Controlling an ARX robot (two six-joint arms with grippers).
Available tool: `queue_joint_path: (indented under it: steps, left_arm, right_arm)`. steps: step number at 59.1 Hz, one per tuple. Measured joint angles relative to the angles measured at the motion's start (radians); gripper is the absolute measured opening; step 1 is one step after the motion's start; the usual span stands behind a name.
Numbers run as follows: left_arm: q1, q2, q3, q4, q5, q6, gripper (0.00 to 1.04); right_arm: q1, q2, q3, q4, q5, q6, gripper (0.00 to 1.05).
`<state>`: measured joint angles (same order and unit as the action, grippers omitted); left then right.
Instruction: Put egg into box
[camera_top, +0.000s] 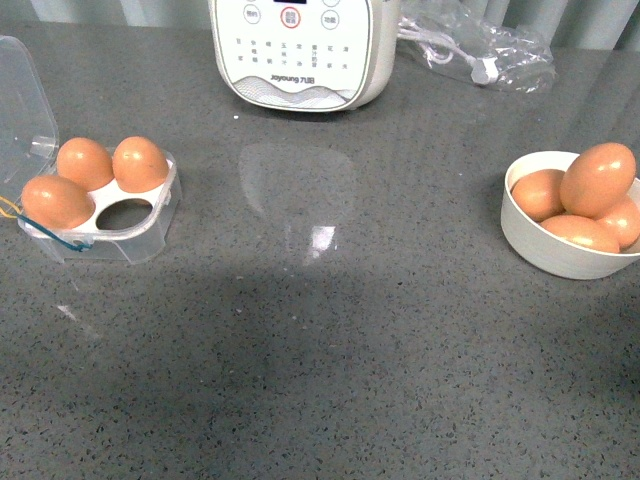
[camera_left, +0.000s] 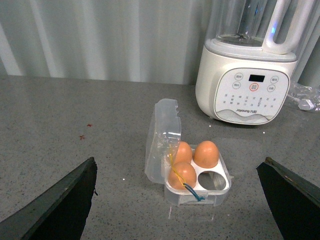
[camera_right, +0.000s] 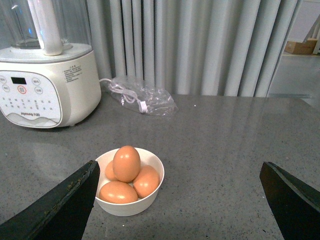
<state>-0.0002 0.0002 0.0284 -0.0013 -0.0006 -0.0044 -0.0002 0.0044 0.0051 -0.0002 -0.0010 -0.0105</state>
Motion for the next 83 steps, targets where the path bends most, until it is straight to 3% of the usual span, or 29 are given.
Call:
queue_joint_path:
  steps: [58,61,64,69,77,83]
  left_arm:
    - [0.000,0.000,0.000,0.000,0.000,0.000,0.98]
    - [0.000,0.000,0.000,0.000,0.000,0.000,0.98]
    - [0.000,0.000,0.000,0.000,0.000,0.000,0.98]
    - [0.000,0.000,0.000,0.000,0.000,0.000,0.98]
    - [0.000,0.000,0.000,0.000,0.000,0.000,0.98]
    - [0.000,0.000,0.000,0.000,0.000,0.000,0.98]
  right_arm:
    - [0.000,0.000,0.000,0.000,0.000,0.000,0.97]
    - [0.031,0.008,-0.002,0.085,0.106,-0.100,0.97]
    - [0.040,0.075,0.002,0.179,0.138,-0.210,0.97]
    - [0.035,0.269,0.032,0.257,0.100,-0.271,0.97]
    - [-0.013,0.646,0.164,0.354,0.005,-0.237,0.97]
    - [-0.027,0.946,0.338,0.284,-0.045,-0.158,0.97]
